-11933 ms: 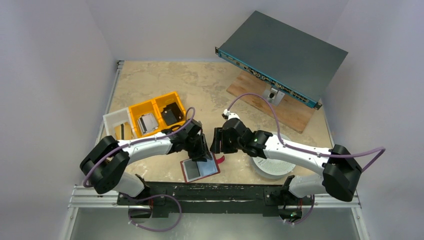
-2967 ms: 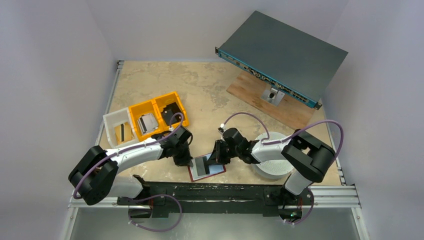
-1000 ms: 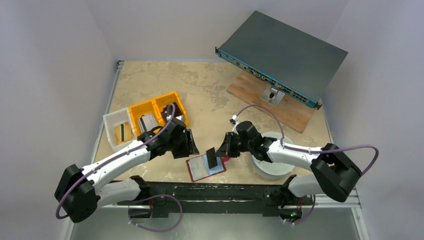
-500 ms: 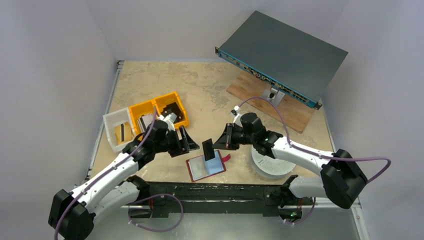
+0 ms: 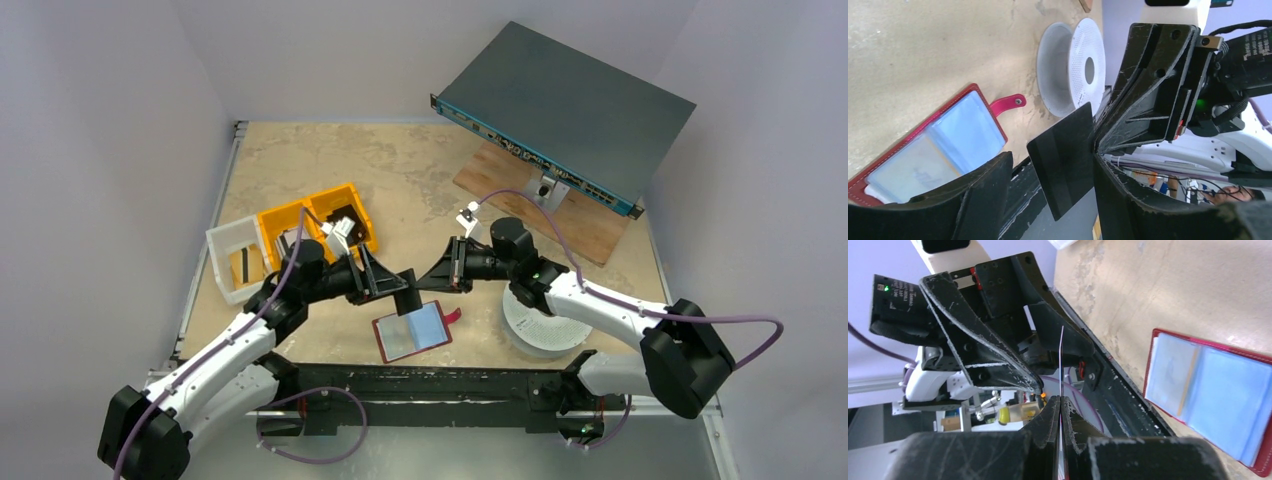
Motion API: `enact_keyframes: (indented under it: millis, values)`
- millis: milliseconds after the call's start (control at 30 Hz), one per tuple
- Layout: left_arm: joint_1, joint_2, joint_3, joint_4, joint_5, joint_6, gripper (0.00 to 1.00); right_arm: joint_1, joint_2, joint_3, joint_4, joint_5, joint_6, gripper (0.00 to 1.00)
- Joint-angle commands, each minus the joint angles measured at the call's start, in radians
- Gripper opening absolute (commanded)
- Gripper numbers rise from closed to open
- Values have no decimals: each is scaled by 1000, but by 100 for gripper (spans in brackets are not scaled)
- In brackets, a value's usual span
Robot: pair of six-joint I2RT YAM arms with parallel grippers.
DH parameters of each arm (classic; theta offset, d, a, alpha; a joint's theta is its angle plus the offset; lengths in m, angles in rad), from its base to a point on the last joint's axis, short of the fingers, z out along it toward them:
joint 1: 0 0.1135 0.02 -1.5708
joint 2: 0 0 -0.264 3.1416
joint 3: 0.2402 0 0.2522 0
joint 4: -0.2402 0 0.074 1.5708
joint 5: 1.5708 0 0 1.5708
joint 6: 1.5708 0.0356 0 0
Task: Take the credit cards out of the card holder
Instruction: Remove the credit card from the card holder, then place the credit card in the storage box.
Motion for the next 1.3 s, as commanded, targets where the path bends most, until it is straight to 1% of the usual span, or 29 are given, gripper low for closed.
enact_keyframes:
  millis: [0,67,133,233,267,333,433,500,567,600,733,867,967,1100,1267]
  values:
    - [9,5,-16,153,62,-57,56,-4,-26,31,86,-64,46,0]
    - [10,9,-23,177,69,-75,47,-5,-32,29,79,-59,43,0]
    - [11,10,-32,198,77,-91,35,-4,-38,29,64,-46,33,0]
    - [10,13,-32,210,87,-99,8,-5,-45,31,40,-34,12,0]
    - [10,14,-32,210,89,-98,0,-5,-48,31,31,-30,5,3]
    - [10,12,-28,199,85,-96,0,-4,-53,40,-6,-10,-22,22]
    - [10,0,-12,150,63,-81,0,-4,-70,74,-99,42,-84,54]
    - [11,-8,17,79,38,-56,0,-5,-83,97,-164,87,-128,78]
    - [10,-16,53,-28,-4,-20,0,-4,-96,120,-234,150,-162,97]
    - [10,-18,74,-80,-31,-2,0,-4,-102,131,-272,182,-183,99]
    - [10,11,221,-364,-202,96,0,-4,-126,166,-397,316,-228,99]
    - [12,112,415,-614,-423,195,0,-5,-167,168,-462,415,-262,99]
    - [29,227,529,-708,-555,216,0,-5,-184,169,-489,413,-288,99]
    - [84,386,683,-788,-630,238,0,-4,-188,171,-526,428,-317,99]
    - [148,577,846,-843,-714,290,0,-5,-207,152,-559,434,-329,99]
